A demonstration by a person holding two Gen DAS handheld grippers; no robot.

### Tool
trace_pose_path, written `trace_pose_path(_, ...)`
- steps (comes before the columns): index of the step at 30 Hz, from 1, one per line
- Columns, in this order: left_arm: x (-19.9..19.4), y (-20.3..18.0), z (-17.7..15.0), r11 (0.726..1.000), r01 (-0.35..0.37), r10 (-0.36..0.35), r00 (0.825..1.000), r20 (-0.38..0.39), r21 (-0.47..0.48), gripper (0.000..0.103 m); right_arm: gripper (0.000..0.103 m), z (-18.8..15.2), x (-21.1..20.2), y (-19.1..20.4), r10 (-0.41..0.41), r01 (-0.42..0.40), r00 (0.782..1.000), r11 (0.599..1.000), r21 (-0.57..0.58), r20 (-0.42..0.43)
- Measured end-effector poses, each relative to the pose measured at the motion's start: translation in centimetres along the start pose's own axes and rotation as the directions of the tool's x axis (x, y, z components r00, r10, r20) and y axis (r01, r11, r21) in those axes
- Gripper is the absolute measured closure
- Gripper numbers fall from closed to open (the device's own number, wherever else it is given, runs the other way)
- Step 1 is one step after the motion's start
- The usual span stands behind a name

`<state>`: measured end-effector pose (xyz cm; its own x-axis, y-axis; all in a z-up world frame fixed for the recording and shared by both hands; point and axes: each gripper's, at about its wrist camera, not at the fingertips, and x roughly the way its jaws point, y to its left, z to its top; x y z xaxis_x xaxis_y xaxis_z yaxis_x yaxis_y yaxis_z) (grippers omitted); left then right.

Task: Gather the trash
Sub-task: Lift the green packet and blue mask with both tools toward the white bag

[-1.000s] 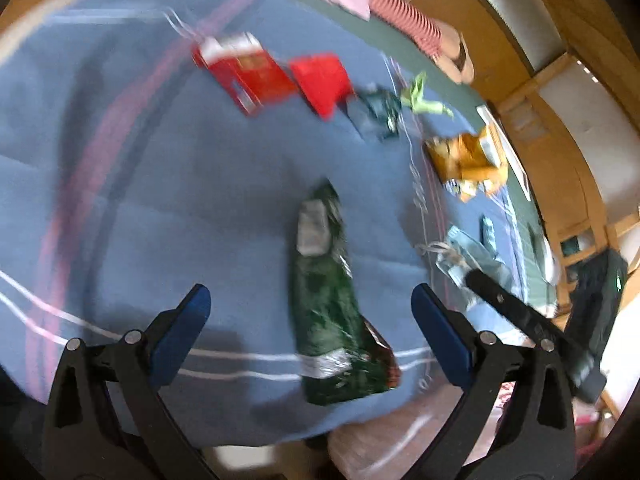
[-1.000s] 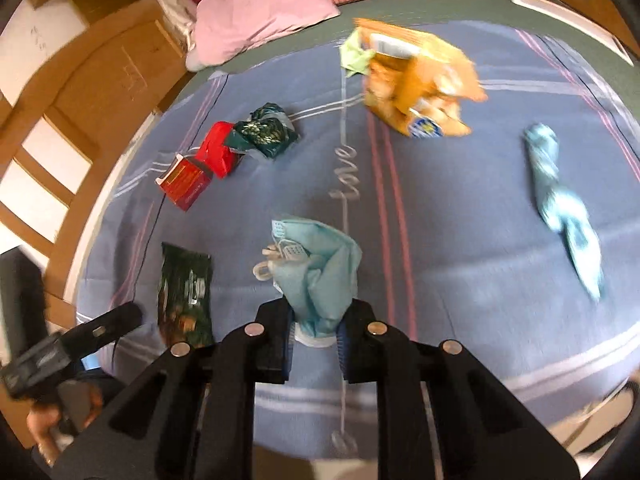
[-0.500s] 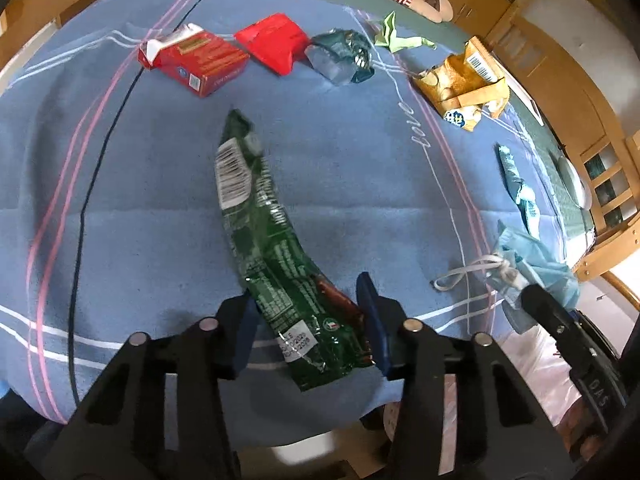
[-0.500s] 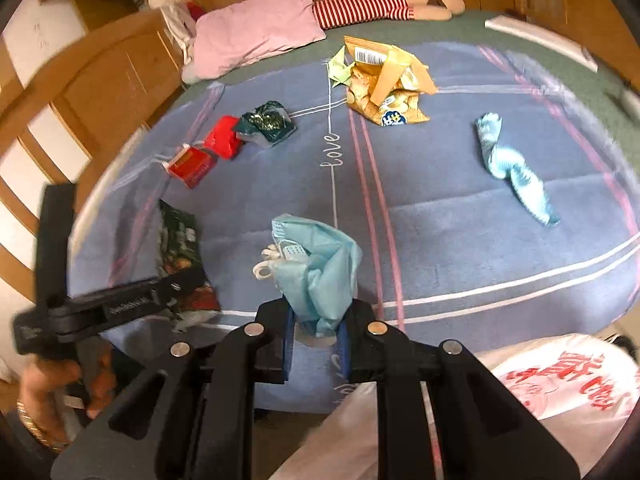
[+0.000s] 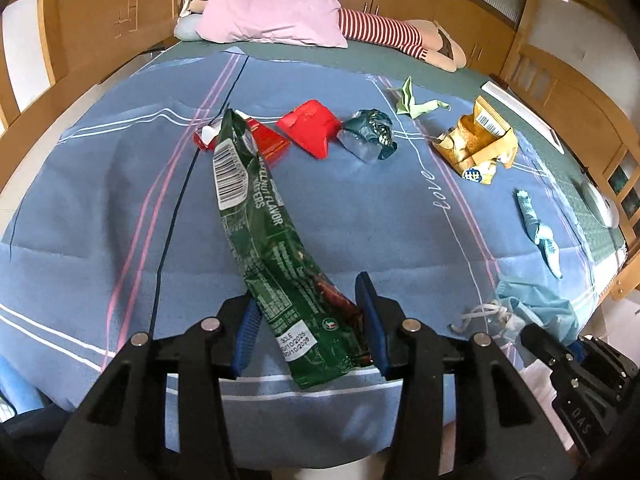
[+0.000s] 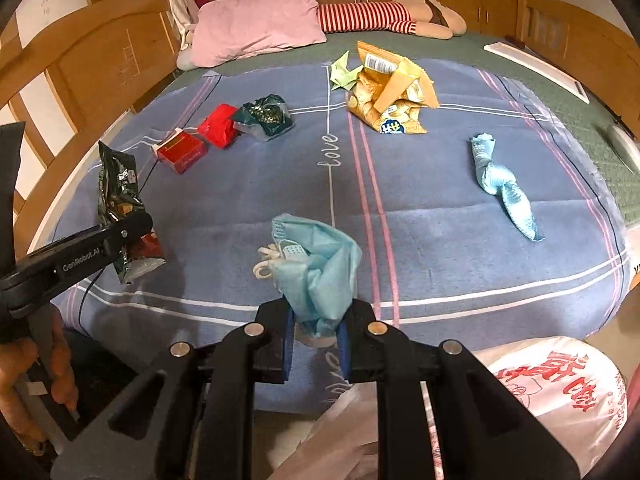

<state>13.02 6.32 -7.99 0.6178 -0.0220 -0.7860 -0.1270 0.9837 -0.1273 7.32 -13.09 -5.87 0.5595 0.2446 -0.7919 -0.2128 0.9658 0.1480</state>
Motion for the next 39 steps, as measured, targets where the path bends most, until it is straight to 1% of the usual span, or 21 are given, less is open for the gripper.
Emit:
trace_pose_path(8,-0.2,-0.4,-0.2,1.0,-0.015,0.015,1.0,0.028,0.011,0.056,0.085,-0.2,0.2,0.4,0.006,-0.006,1.0,1.0,-0.006,-0.004)
trace_pose_path(22,-0.3,-0.6,-0.3,1.0,-0.022,0.021,0.999,0.033,0.017,0.056,0.085,-0.5,0.6,0.9,0.014,-0.014,1.0,1.0,-0.019,-0.019)
trace_pose_path(34,-1.2,-0.6,-0.2,1.0,-0.019,0.017,0.997,0.079,0.02,0.056,0.085,-0.3,-0.4,0.3,0.016,-0.016,1.0,1.0,0.003,0.019)
trace_pose_path(39,-1.8,-0.7,-0.3,0.999,0.0,-0.004,0.995,0.102,0.036,0.056,0.085,0.1,-2.4,-0.4,0.026,-0.027,0.998,1.0,0.014,0.049)
